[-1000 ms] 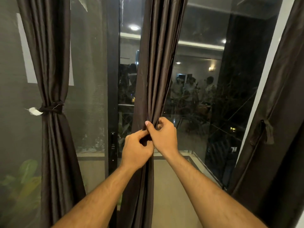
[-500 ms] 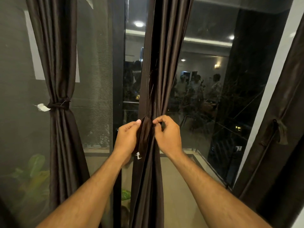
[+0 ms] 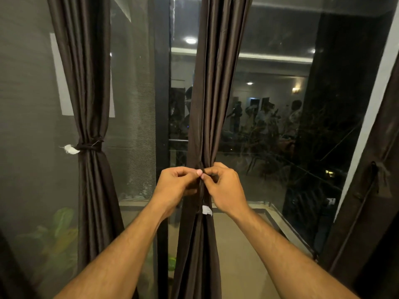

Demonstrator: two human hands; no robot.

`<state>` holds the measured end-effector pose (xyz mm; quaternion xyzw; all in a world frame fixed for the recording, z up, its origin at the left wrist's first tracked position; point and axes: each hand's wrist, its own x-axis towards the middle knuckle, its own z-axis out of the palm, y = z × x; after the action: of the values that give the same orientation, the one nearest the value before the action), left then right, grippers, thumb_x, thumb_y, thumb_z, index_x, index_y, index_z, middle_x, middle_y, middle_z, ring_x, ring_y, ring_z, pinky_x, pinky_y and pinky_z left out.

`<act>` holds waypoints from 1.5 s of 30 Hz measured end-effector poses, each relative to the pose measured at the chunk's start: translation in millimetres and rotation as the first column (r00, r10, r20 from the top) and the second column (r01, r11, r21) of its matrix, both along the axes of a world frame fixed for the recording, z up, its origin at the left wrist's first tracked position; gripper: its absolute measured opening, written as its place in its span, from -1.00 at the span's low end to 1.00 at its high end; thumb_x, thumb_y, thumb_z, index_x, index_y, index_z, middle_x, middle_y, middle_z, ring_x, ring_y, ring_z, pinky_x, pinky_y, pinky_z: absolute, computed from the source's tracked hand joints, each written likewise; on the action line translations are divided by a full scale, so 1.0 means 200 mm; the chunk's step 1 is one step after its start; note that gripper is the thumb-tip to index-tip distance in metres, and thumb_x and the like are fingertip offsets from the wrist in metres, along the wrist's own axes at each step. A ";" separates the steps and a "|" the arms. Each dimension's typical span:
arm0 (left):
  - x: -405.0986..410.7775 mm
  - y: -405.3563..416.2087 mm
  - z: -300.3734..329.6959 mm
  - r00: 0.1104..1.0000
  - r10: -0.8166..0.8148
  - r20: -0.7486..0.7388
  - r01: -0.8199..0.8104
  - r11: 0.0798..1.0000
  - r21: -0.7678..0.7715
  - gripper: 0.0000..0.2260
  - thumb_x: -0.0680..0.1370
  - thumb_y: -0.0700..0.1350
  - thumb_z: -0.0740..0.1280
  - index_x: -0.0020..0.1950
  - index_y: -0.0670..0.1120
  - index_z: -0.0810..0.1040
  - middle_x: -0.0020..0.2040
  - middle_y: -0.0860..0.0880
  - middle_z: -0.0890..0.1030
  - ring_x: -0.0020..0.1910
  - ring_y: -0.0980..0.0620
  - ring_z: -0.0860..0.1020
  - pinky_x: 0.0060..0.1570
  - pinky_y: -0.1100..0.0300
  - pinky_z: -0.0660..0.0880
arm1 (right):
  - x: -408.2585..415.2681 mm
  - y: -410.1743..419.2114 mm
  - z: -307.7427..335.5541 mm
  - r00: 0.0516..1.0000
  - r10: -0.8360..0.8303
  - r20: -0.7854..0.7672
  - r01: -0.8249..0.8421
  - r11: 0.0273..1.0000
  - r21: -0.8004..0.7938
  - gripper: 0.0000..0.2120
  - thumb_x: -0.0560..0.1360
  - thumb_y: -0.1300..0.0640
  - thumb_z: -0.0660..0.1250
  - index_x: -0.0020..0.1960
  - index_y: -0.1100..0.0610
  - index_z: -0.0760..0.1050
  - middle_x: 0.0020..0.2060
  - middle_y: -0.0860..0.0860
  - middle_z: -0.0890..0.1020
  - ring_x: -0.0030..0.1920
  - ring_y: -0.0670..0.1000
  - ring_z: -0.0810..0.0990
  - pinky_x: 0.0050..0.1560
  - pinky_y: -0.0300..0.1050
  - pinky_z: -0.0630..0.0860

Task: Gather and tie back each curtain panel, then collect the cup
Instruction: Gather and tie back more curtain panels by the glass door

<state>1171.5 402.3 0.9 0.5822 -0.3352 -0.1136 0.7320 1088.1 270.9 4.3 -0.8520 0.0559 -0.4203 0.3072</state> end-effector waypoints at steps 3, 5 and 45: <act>-0.01 -0.02 0.01 0.998 0.056 -0.016 -0.055 0.998 0.022 -0.87 0.60 -0.14 0.43 -0.07 -0.15 0.74 -0.27 -0.06 0.70 -0.26 0.08 0.68 -0.22 0.18 0.61 | 0.01 -0.02 0.01 1.000 0.002 0.017 -0.003 0.999 0.050 -0.91 0.54 0.14 0.50 -0.03 0.16 0.74 -0.25 -0.14 0.55 -0.20 -0.15 0.60 -0.13 -0.24 0.52; -0.01 -0.03 0.02 0.996 0.089 -0.010 -0.089 0.996 0.031 -0.84 0.62 -0.14 0.41 -0.13 -0.09 0.73 -0.34 -0.04 0.62 -0.32 0.07 0.61 -0.25 0.14 0.60 | 0.00 -0.04 0.01 0.999 0.039 0.030 -0.042 0.994 0.104 -0.92 0.51 0.14 0.52 -0.08 0.15 0.74 -0.27 -0.15 0.56 -0.21 -0.18 0.61 -0.15 -0.34 0.48; 0.07 -0.12 0.13 0.997 0.064 -0.047 -0.066 0.997 -0.047 -0.55 0.40 0.11 0.54 0.16 -0.16 0.72 0.11 -0.19 0.73 0.13 -0.14 0.70 0.29 -0.08 0.56 | 0.12 -0.12 0.14 0.865 0.499 0.054 -0.397 0.614 0.683 -0.70 0.47 0.35 0.30 0.05 0.10 0.72 -0.10 0.10 0.77 -0.08 0.09 0.76 -0.17 -0.16 0.64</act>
<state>1186.4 377.7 27.1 0.5723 -0.3021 -0.0946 0.7565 1112.9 247.6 31.3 -0.6957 0.0106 -0.2189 0.6841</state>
